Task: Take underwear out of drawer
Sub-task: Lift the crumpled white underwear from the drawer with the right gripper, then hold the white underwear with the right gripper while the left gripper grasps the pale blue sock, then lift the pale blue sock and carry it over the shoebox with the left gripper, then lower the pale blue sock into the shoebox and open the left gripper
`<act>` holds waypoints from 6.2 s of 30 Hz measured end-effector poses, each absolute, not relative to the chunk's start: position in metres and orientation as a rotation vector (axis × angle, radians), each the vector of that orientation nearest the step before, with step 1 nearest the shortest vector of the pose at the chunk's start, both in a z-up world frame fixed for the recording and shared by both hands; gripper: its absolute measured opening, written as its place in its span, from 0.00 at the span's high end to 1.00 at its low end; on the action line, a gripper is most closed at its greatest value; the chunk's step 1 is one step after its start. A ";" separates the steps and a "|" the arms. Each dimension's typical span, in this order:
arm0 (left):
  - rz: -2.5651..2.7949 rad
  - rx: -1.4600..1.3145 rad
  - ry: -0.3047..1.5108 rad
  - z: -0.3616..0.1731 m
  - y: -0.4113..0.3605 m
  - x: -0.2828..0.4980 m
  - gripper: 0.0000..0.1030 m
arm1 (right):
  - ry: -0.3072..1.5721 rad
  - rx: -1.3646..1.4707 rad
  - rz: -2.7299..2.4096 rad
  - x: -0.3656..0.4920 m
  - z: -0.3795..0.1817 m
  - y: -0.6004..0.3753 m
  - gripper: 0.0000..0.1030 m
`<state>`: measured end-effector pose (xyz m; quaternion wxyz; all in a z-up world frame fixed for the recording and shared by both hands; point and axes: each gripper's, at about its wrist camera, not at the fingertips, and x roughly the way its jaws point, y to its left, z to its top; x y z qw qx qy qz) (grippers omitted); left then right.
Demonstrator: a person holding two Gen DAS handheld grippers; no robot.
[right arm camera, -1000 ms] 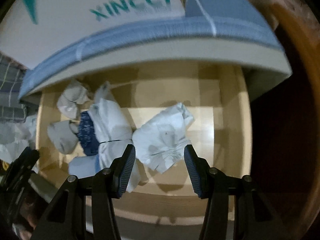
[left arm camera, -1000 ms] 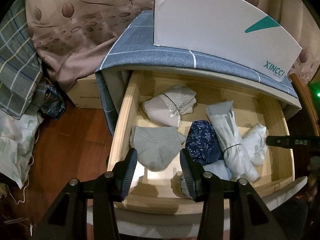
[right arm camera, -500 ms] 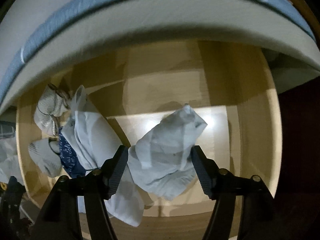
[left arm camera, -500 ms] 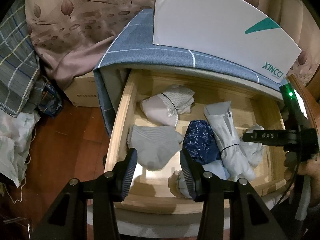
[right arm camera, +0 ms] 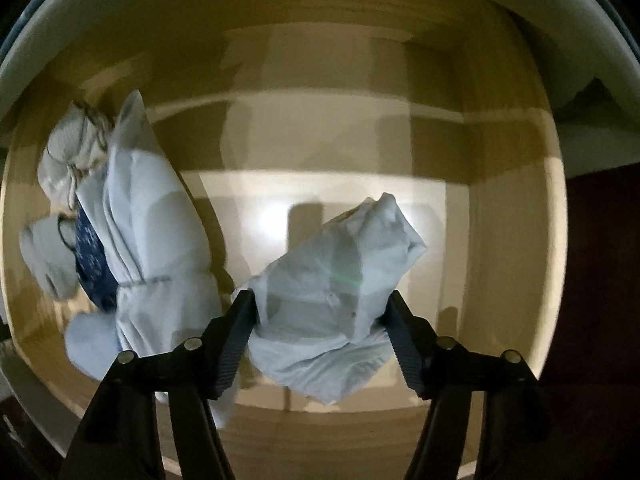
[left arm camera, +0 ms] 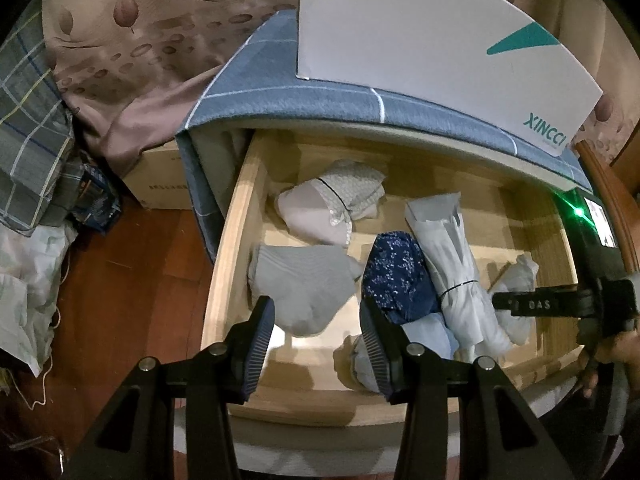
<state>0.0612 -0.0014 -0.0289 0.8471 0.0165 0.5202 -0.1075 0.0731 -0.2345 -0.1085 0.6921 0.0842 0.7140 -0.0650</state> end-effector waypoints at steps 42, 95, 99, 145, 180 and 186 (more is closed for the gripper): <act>-0.608 0.224 1.489 -0.075 -0.081 0.080 0.36 | 1.527 0.142 -0.077 -0.006 -0.121 -0.259 0.61; -0.512 0.298 1.610 -0.117 -0.110 0.095 0.55 | 1.512 0.160 -0.074 -0.002 -0.106 -0.270 0.59; -0.518 0.279 1.592 -0.107 -0.102 0.095 0.55 | 1.511 0.161 -0.073 -0.001 -0.107 -0.269 0.59; -0.505 0.080 0.886 0.166 -0.036 0.112 0.55 | 1.499 0.182 -0.068 0.015 -0.110 -0.271 0.62; -0.350 0.181 0.964 0.112 -0.093 0.236 0.47 | 1.487 0.240 -0.038 0.008 -0.107 -0.285 0.62; -0.371 0.125 0.973 0.121 -0.085 0.234 0.45 | 1.486 0.241 -0.039 0.008 -0.106 -0.285 0.62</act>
